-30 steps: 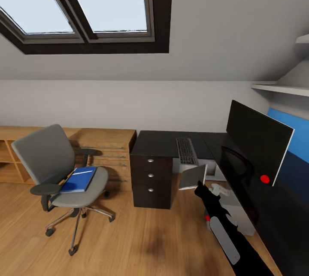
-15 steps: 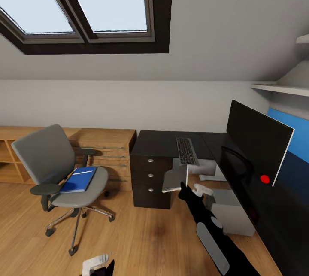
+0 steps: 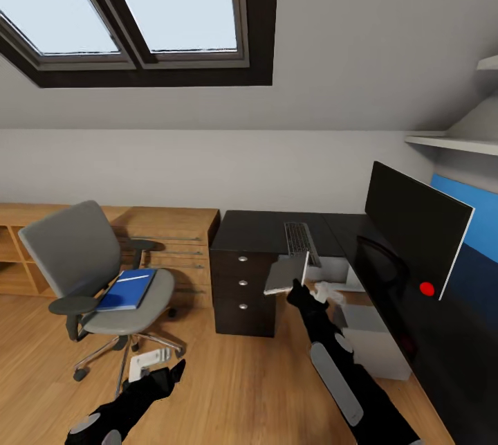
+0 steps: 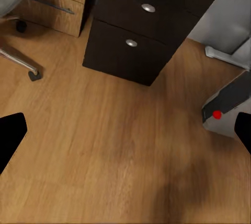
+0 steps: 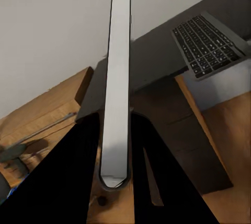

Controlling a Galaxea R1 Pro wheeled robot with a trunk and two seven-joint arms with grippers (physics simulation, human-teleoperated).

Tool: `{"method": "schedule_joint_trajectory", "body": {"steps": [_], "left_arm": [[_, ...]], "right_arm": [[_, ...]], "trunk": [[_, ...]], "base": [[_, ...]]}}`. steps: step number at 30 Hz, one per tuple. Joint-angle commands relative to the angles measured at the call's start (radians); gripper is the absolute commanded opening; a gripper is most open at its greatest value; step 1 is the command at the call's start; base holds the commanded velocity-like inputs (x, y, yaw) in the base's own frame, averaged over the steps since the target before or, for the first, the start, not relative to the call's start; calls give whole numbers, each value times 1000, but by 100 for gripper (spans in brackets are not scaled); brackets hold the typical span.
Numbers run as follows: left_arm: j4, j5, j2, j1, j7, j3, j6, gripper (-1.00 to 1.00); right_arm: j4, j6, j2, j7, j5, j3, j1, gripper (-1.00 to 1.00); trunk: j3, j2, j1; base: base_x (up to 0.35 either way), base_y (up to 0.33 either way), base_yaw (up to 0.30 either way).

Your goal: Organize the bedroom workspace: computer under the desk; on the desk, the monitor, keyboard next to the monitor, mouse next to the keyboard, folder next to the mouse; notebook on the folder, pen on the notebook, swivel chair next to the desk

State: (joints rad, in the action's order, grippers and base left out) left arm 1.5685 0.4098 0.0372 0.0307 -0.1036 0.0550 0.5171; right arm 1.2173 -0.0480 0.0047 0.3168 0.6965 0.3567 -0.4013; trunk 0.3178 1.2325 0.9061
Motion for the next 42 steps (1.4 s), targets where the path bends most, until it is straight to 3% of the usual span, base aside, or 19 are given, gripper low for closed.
{"method": "schedule_joint_trajectory", "body": {"steps": [1, 2, 6, 7, 9, 12, 15, 17, 20, 28, 42], "left_arm": [[13, 11, 2, 0, -10, -4, 9, 100], [26, 11, 3, 0, -10, -13, 17, 100], [42, 12, 5, 0, -10, -50, 27, 100], [45, 11, 4, 0, -8, -82, 29, 100], [44, 11, 4, 0, -7, -92, 29, 100], [36, 11, 4, 0, -6, -101, 29, 100], [31, 11, 1, 0, -6, -103, 29, 100], [30, 11, 0, 0, -5, -98, 29, 100], [29, 11, -1, 0, -5, -87, 29, 100], [26, 12, -4, 0, -5, -58, 29, 100], [3, 9, -4, 0, -6, -43, 28, 100]], "right_arm": [[-3, -6, 9, 8, 15, 2, -8, -100], [-16, -6, 28, 14, 22, -2, -21, -100], [-55, -5, 62, 21, 58, -40, -38, -100], [-71, -5, 72, 23, 106, -70, -43, -100], [-75, -4, 75, 24, 137, -80, -44, -100], [-76, -4, 74, 23, 216, -90, -46, -100], [-61, -4, 70, 18, 323, -93, -46, -100], [-47, -3, 68, 16, 371, -93, -46, -100], [-26, -1, 63, 14, 403, -93, -46, -100], [13, 0, 44, -29, 426, -89, -43, -100], [12, 41, 46, -41, 429, -87, -42, -100]], "trunk": [[1, 1, 0], [1, 1, 0], [1, 1, 0], [1, 1, 0], [1, 1, 0], [1, 1, 0], [1, 1, 0], [1, 1, 0], [1, 1, 0], [1, 1, 0], [1, 1, 0]], "base": [[0, 0, 0], [0, 0, 0], [0, 0, 0], [0, 0, 0], [0, 0, 0], [0, 0, 0], [87, 0, 0], [211, 0, 0], [270, 0, 0], [312, 65, 0], [269, 222, 0]]}}
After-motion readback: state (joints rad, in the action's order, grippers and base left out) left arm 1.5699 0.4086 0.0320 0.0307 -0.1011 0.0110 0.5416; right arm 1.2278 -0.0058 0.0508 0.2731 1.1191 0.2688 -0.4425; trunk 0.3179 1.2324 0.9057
